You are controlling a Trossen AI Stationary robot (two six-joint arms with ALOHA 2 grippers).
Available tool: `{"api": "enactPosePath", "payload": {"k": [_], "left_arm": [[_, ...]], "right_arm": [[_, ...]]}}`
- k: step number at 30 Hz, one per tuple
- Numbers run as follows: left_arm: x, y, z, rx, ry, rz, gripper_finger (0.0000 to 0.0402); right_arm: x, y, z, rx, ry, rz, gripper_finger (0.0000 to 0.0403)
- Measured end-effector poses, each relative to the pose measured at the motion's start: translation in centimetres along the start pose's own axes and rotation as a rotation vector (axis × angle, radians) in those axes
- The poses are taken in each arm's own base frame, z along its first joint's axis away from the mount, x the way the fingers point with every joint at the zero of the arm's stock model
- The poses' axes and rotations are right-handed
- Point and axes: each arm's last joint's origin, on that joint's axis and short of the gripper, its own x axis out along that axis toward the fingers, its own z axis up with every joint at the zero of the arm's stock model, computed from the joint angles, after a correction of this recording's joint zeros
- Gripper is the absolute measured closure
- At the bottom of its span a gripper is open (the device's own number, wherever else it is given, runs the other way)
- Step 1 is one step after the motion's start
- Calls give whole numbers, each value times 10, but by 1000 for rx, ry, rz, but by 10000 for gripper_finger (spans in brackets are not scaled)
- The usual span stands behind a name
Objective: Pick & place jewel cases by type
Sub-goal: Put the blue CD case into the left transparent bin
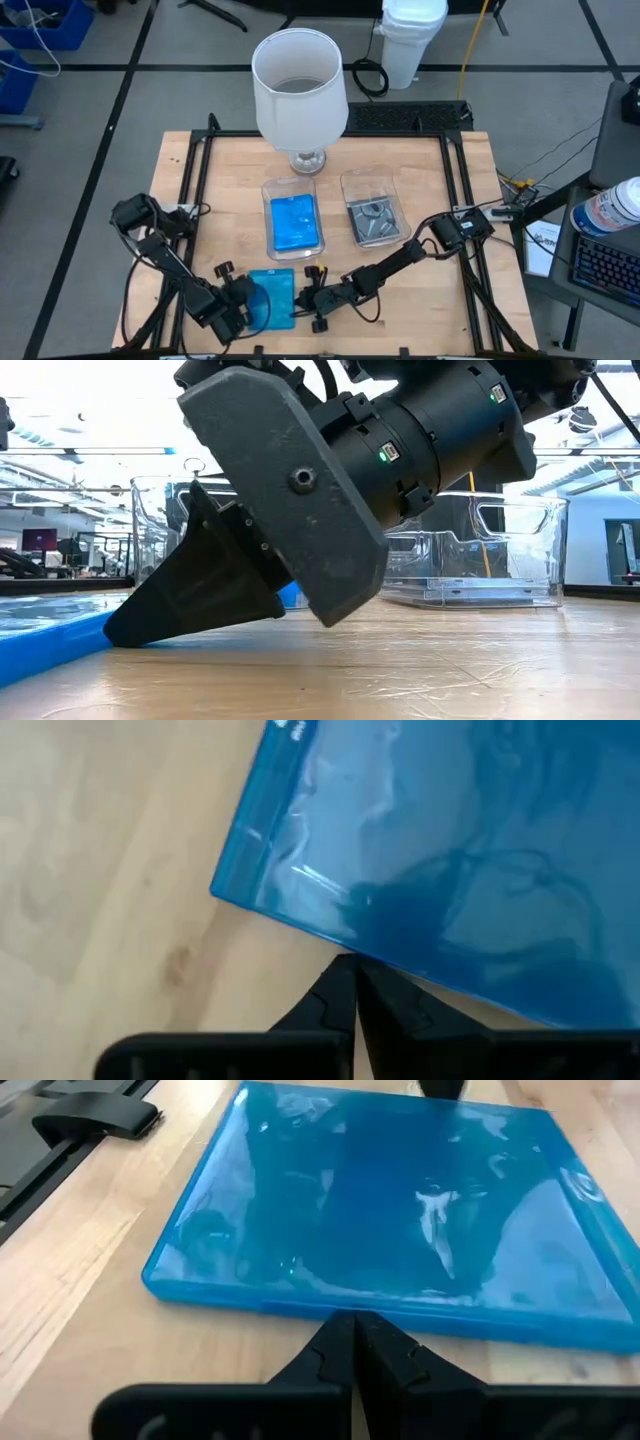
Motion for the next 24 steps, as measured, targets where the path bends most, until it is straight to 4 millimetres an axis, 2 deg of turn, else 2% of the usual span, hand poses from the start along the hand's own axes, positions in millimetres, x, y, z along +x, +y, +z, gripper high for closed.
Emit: {"api": "enactPosePath", "payload": {"k": [3, 10, 18, 24], "left_arm": [[0, 0, -1, 28, -51, 19, 377], [-2, 0, -3, 54, -104, 30, 397], [-5, -4, -6, 79, -129, 4, 377], [-6, -5, -5, 99, -144, -2, 391]], "right_arm": [[0, 0, 0, 0, 2, 3, 399], [0, 0, -1, 16, 7, 5, 399], [0, 0, -2, 16, 9, 5, 399], [0, 0, -2, 16, 11, 8, 399]]}}
